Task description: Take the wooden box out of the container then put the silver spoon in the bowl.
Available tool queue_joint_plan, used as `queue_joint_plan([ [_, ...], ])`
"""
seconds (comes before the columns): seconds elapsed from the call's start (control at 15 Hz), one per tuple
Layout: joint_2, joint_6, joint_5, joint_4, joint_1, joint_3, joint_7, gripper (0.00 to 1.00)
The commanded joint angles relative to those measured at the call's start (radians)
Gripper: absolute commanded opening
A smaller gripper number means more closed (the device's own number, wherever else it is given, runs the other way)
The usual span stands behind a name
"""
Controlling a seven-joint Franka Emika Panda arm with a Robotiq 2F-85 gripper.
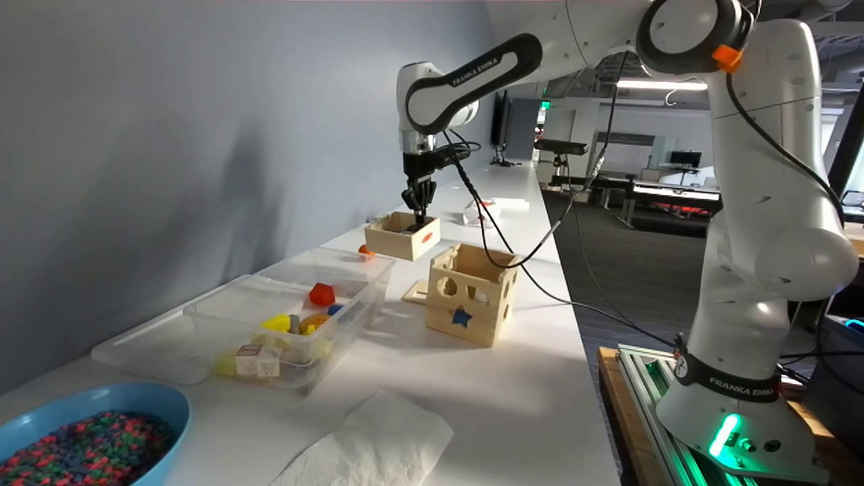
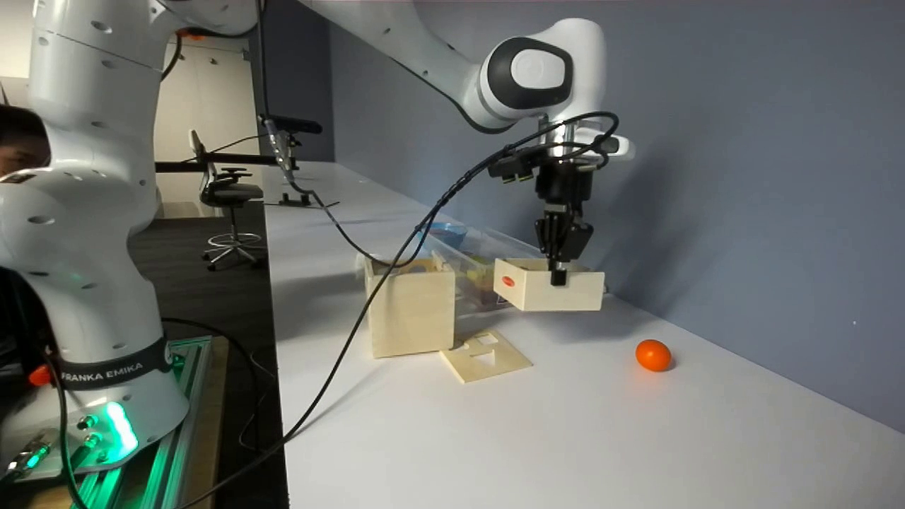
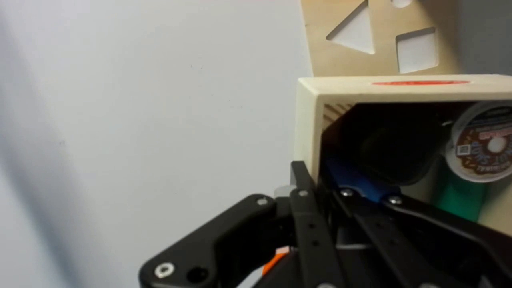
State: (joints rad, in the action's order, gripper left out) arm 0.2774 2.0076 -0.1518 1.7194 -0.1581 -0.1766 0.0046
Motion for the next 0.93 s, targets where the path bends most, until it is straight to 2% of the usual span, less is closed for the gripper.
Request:
queue_joint_plan([
  [0.0,0.013,-0.011,-0.011,0.000,0.002,0.005,0.011,0.02],
  [0.87,0.092,-0.021,0.104,0.015,0.002,0.057,0.006,0.02],
])
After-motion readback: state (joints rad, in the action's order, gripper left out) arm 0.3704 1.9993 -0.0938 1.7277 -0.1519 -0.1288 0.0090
